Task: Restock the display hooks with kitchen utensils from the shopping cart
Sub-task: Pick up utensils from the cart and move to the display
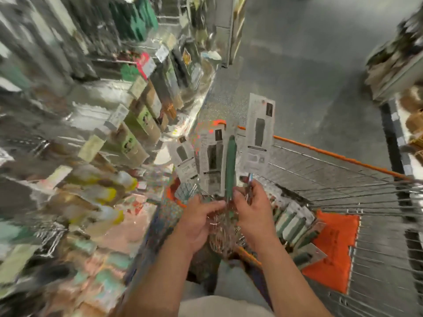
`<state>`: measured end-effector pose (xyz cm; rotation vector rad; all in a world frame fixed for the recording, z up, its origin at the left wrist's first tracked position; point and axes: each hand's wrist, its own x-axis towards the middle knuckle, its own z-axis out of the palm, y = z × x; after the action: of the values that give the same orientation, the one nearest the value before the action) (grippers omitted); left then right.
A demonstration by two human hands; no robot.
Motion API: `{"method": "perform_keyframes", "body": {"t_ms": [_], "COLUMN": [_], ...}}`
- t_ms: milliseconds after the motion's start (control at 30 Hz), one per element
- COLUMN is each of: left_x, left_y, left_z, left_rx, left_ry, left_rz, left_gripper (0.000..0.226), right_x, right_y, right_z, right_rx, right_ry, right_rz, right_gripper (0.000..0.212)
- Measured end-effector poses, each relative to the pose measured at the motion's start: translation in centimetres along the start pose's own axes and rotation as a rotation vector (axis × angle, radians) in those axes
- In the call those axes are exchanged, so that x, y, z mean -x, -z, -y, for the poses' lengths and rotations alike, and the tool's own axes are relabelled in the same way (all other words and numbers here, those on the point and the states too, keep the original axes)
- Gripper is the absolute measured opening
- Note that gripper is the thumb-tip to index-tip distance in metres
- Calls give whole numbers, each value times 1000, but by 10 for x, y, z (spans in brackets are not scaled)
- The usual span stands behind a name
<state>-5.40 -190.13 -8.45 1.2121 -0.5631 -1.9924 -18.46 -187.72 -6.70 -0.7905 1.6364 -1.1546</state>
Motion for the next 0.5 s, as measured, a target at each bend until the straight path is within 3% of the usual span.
{"method": "perform_keyframes", "body": {"t_ms": [167,300,500], "left_x": [46,82,126], "left_y": [54,86,115], "left_z": [-24,-31,-34], "left_rx": [107,161,297], "left_ry": [-183,-314,-448], "left_rz": [-104,-227,-389], "left_gripper": [37,34,50], "right_x": [31,53,75], "right_y": [-69,-110,-155], "right_z": [20,25,39], "right_rx": [43,108,198], "right_ry": [85,163,293], "right_rz": [181,290,543], "right_gripper": [32,23,18]}}
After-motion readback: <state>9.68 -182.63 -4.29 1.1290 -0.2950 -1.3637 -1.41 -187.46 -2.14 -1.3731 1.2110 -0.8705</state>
